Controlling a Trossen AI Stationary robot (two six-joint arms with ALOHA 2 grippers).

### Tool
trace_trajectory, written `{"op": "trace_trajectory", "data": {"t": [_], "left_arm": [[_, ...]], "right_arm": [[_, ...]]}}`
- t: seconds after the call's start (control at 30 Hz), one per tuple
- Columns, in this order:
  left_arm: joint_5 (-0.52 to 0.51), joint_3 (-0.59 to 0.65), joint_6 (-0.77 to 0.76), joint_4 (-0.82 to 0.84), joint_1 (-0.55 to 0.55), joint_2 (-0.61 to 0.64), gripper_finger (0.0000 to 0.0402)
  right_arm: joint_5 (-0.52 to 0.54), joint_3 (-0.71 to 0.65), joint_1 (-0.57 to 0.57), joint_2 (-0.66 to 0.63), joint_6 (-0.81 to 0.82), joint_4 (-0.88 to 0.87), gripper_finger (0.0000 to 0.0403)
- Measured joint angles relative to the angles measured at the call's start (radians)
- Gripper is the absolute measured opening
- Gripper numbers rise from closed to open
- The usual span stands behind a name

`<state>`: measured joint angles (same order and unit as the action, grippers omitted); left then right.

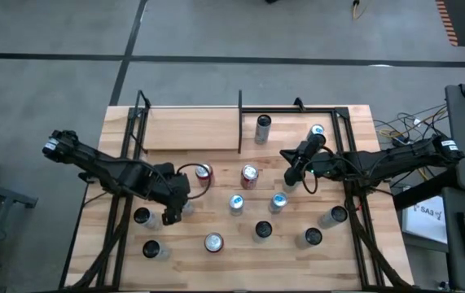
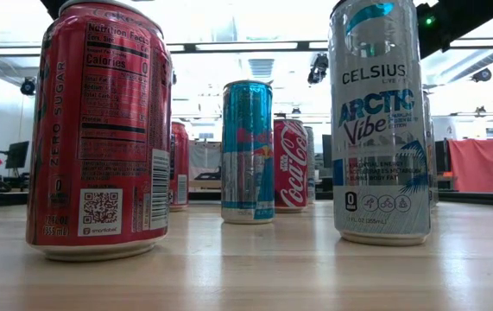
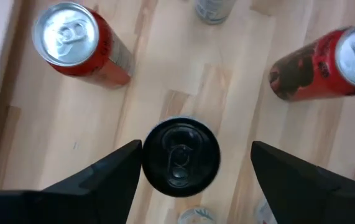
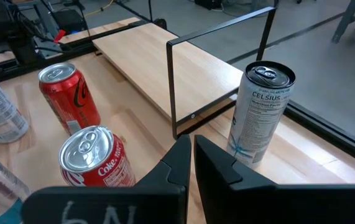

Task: Place canned beverage on shelf
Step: Put the top right white and pink soda can on the shelf

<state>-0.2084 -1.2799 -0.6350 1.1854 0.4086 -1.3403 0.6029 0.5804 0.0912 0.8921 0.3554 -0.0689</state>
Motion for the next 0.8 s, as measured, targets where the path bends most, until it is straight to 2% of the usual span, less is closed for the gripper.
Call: {"op": "trace_trajectory", "data": {"t": [0.27,0.47,0.8], "left_arm": [[-0.018,0.018,-0.054,-0.008,0.014,0.000,0.0286],[-0.013,0.044,-0.038,-0.011,0.017,0.000,0.0289],[0.007,0.058,-0.079,-0.019,0.016,0.000,0.0361]], "right_arm": [[0.000,0.000,0.000,0.000,0.000,0.000,0.0013],[0.000,0.000,0.000,0.000,-0.008,0.000,0.0013],[0.000,-0.001,0.000,0.000,-0.008,0.000,0.0013]]}}
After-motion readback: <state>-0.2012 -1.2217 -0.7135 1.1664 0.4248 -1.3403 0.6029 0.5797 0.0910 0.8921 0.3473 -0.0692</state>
